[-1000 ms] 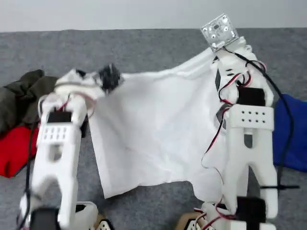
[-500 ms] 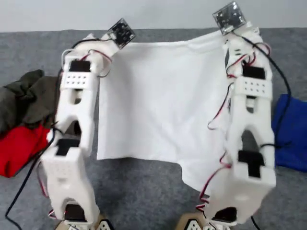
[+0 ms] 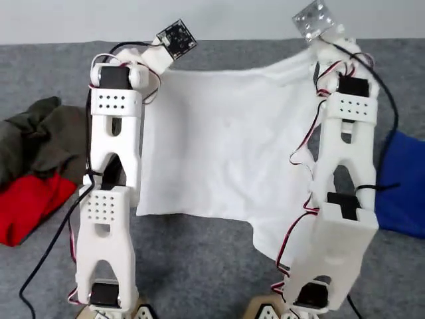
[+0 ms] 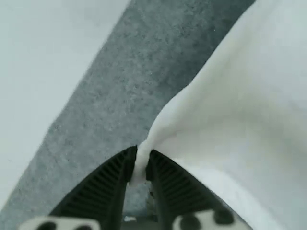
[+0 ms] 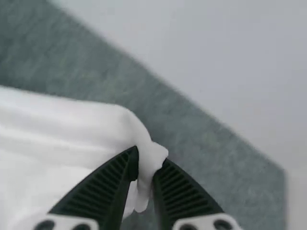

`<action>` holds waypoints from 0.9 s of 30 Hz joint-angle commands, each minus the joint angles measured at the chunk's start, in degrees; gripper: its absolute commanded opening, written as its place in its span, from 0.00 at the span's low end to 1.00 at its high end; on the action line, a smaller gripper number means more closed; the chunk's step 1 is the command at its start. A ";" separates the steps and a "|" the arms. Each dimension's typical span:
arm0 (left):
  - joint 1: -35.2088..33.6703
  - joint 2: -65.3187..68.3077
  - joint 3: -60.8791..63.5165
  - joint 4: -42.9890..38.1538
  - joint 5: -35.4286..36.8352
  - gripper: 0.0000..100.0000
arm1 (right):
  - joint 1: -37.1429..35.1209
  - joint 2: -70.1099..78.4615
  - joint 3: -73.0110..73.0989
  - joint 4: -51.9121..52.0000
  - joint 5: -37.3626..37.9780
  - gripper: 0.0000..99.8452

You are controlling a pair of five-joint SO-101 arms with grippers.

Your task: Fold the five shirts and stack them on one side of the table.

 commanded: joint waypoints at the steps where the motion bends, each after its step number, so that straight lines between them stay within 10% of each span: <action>1: 0.70 -0.35 -6.20 10.20 -0.97 0.00 | 0.57 -4.53 -3.34 11.21 1.41 0.01; 8: 1.14 -0.35 -6.11 13.45 -3.08 0.00 | 1.10 -6.37 -3.16 14.55 1.85 0.01; 20: 1.41 -0.79 -6.20 13.45 -3.08 0.00 | 2.95 9.10 -3.78 -25.10 12.22 0.01; 27: 1.14 -0.88 -6.29 13.45 -2.99 0.00 | 3.03 5.58 -4.04 -10.95 12.13 0.01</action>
